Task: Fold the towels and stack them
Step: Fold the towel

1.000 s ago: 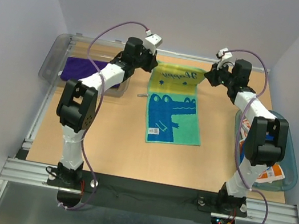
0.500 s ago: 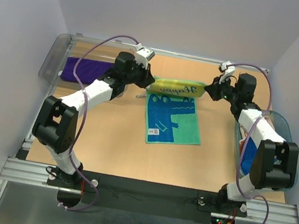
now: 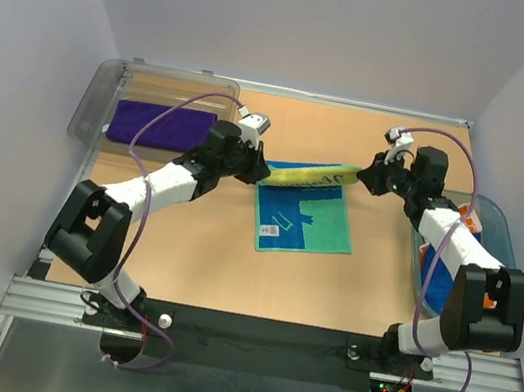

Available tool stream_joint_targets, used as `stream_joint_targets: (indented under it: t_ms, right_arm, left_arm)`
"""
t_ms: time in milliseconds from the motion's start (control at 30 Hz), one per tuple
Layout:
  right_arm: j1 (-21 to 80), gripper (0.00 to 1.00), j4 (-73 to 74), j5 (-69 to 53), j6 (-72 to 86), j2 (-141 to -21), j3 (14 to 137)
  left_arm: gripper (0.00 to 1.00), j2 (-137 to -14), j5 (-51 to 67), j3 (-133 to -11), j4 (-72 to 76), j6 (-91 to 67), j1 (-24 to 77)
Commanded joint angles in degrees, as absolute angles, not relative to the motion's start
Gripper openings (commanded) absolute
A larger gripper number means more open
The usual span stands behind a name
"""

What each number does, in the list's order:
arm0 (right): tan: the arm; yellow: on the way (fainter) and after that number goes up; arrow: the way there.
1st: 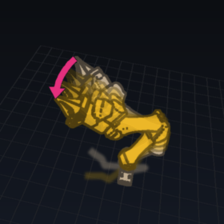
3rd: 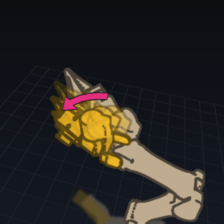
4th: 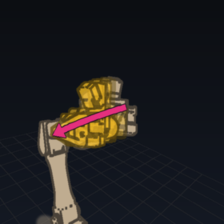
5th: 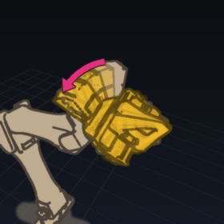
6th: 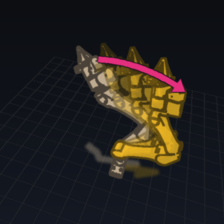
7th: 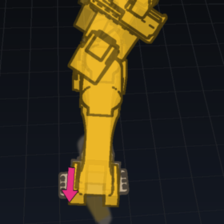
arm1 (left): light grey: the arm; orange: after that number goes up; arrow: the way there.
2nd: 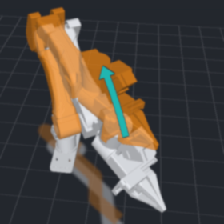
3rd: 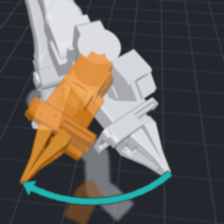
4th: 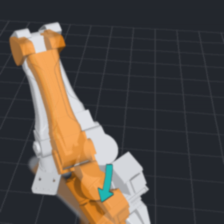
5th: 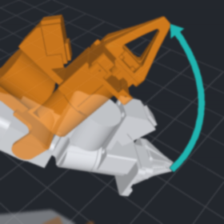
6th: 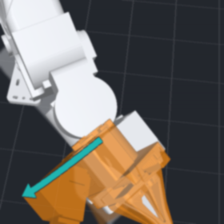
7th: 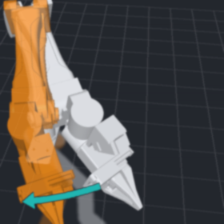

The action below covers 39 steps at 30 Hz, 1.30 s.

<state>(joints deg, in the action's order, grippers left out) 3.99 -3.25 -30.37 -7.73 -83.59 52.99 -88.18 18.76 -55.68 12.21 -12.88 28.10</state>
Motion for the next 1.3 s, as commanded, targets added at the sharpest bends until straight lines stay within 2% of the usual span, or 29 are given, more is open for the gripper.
stream_joint_targets:
  t_ms: [0, 500, 767, 1267]
  right_arm:
    - [2.99, 0.07, -4.13, -26.63, -6.86, -80.51, 52.3]
    - [3.08, 0.07, -3.52, -28.39, -4.4, -77.78, 49.57]
    - [3.08, 0.07, -3.52, -28.04, -0.26, -78.66, 45.62]
    - [3.08, 0.07, -3.43, -26.1, 8.0, -77.61, 41.92]
  left_arm:
    - [0.0, -83.85, 15.21, -53.97, 12.57, -14.41, 29.53]
    - [0.0, -84.72, 13.18, -51.86, 12.13, -16.52, 31.11]
    - [0.0, -88.5, 12.39, -51.77, 10.99, -16.52, 31.11]
    - [0.0, -87.9, 10.29, -49.92, 8.09, -18.28, 31.82]
